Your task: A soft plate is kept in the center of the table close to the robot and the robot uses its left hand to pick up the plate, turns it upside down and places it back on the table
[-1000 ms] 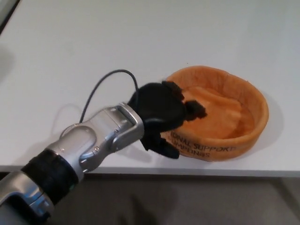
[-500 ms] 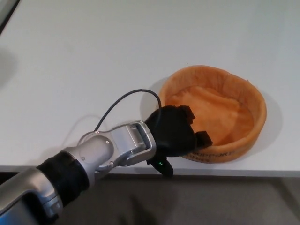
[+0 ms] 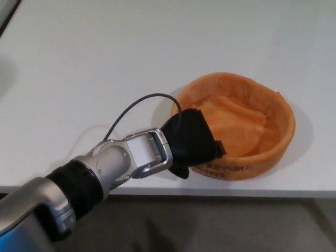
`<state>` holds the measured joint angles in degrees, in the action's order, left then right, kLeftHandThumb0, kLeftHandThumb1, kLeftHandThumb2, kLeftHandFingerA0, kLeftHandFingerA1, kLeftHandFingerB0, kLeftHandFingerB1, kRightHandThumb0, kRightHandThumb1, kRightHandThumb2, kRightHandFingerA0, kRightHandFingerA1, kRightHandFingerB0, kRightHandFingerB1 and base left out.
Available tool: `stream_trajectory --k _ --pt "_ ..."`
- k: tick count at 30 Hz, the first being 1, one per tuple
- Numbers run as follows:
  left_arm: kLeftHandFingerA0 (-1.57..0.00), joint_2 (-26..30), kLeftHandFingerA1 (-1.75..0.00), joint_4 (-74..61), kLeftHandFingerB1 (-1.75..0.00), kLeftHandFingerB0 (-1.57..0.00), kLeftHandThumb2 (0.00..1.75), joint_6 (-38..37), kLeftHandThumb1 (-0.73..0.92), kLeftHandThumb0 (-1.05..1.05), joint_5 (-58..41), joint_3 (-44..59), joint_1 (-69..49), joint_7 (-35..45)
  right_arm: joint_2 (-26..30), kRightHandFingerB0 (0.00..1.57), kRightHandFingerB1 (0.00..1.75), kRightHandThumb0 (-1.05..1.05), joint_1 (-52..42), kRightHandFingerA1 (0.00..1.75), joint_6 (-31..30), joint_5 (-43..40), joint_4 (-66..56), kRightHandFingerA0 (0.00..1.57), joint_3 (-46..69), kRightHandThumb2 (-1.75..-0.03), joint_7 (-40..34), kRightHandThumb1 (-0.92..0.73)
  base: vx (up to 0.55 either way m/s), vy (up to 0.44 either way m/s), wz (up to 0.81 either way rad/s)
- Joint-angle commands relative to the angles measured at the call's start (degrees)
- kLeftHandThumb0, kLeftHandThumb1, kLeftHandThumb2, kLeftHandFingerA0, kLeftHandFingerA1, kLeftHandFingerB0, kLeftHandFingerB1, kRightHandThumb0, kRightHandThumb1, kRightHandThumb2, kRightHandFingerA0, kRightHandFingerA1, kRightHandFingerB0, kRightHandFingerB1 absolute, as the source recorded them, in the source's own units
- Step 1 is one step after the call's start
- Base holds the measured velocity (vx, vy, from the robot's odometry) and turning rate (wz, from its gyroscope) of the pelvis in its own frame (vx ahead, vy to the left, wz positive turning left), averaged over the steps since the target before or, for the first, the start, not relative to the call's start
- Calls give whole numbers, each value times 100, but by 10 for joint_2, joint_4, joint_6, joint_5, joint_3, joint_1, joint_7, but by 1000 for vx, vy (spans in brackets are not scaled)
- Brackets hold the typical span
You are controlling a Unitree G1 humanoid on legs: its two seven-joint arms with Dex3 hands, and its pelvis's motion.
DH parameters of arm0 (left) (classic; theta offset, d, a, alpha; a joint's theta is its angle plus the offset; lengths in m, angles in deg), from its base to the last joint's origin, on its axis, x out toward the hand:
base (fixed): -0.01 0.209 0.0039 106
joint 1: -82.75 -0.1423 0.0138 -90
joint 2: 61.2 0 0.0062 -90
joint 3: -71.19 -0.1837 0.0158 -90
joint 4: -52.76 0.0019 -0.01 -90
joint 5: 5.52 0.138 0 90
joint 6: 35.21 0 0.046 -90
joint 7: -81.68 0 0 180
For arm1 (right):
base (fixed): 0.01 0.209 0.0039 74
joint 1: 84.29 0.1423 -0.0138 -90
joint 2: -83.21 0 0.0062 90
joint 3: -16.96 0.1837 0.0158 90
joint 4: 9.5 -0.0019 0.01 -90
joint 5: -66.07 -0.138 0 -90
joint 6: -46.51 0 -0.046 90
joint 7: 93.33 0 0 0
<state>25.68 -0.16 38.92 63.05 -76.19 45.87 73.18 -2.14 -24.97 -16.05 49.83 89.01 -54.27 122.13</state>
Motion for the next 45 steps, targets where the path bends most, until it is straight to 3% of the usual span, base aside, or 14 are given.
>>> stream_trajectory --k 1,4,6,10,11,18,24,25,26,27,28,31,36,45 --pt "-104 7 -175 17 -165 -79 61 20 65 -49 36 0 3 -71 11 6 21 -79 -4 35 -6 -1 -1 21 5 -74 0 -92 0 0 0" --pt "-108 11 -175 17 -175 -83 62 13 64 -52 37 2 3 -84 9 7 21 -77 -3 36 -5 -4 3 22 5 -75 2 -92 0 0 0" --pt "-103 12 -175 18 -162 -77 61 7 63 -51 33 5 3 -88 10 6 21 -78 -6 35 -8 -3 0 21 6 -75 0 -92 0 0 0" --pt "-99 20 -175 9 -155 -77 61 -4 66 -43 15 18 -10 -82 12 7 21 -78 -8 36 -9 -7 1 22 7 -74 4 -92 0 0 0" --pt "-129 22 -144 8 -125 -96 89 -5 46 -47 14 20 -13 -82 11 7 21 -79 -8 36 -9 -6 0 22 7 -74 3 -92 0 0 0" --pt "-129 29 -144 -5 -123 -96 84 -17 40 -43 -10 45 -30 -61 8 7 21 -76 -16 36 -8 -6 -4 23 5 -75 3 -92 0 0 0" --pt "-119 -37 -141 -63 -132 -103 91 37 49 -42 -227 187 -113 131 10 5 20 -77 -16 37 -8 0 -5 21 5 -74 0 -92 0 0 0" --pt "-88 -50 -175 -86 -174 -69 60 63 68 -31 -263 209 -124 172 11 5 25 -78 -18 48 -9 2 -7 14 5 -111 -1 -77 0 0 0" --pt "-88 -55 -175 -96 -174 -69 60 73 68 -31 -276 220 -129 189 11 5 25 -78 -19 48 -10 3 -8 14 4 -111 -1 -77 0 0 0" --pt "-85 -74 -175 -123 -160 -75 63 113 62 -27 -327 249 -137 238 11 5 20 -79 -18 36 -13 -3 -7 21 4 -74 2 -92 0 0 0" --pt "-87 -85 -173 -137 -147 -80 62 128 59 -23 -358 267 -143 262 11 6 20 -78 -18 36 -12 -5 -5 22 4 -73 5 -92 0 0 0" --pt "-90 -108 -173 -151 -157 -80 62 128 59 -30 -434 310 -155 288 11 6 20 -77 -17 36 -9 -7 -1 22 6 -73 6 -92 0 0 0" --pt "-95 -132 -175 -158 -175 -79 63 121 62 -35 -467 340 -173 290 10 6 20 -78 -16 36 -8 -6 1 23 5 -73 5 -92 0 0 0" --pt "-99 -185 -175 -170 -175 -80 66 124 60 -35 -512 380 -184 305 12 5 20 -79 -13 36 -9 -3 4 22 5 -73 5 -92 0 0 0"
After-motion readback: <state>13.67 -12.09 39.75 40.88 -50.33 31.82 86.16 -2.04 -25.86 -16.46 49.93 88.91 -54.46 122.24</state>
